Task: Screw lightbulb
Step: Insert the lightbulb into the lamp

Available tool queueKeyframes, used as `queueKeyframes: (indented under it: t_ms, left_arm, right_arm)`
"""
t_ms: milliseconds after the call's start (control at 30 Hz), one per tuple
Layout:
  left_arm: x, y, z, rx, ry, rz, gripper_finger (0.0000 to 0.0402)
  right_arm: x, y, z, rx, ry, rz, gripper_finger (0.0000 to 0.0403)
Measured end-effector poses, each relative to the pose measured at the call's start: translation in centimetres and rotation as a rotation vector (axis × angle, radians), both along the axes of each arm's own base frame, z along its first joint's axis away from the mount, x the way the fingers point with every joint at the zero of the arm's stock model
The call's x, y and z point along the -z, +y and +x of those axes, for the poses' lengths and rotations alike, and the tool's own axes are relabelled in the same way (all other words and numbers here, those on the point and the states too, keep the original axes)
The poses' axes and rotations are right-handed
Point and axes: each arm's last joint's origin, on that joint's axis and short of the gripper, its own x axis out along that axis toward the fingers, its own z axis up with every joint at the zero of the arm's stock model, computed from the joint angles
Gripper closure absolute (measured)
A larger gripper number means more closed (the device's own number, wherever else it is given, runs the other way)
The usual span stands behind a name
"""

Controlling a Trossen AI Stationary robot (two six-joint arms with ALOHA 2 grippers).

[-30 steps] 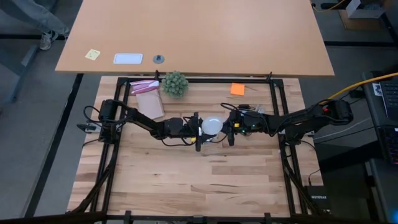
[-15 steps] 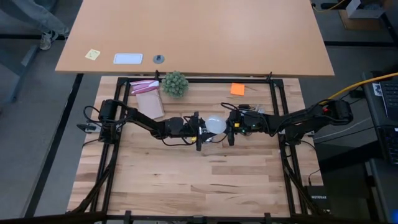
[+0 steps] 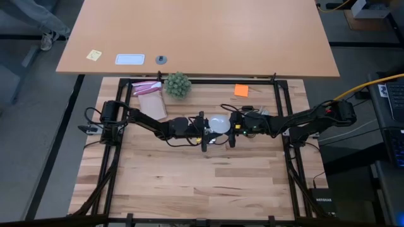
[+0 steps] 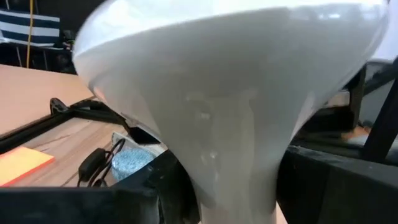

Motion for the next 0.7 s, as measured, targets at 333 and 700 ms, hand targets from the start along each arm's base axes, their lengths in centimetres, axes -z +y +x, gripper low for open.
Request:
queueKeyframes:
  t_ms: [333, 700]
  left_arm:
    - [-0.6, 0.0, -0.1, 0.001, -0.013, 0.05, 0.0239]
    - [-1.8, 0.2, -0.5, -0.085, -0.018, 0.099, 0.0239]
  right_arm:
    - [-0.4, 0.0, -0.1, -0.009, -0.007, -0.033, 0.0382]
    - [-2.0, -0.2, -1.9, 0.054, 0.023, -0.103, 0.0382]
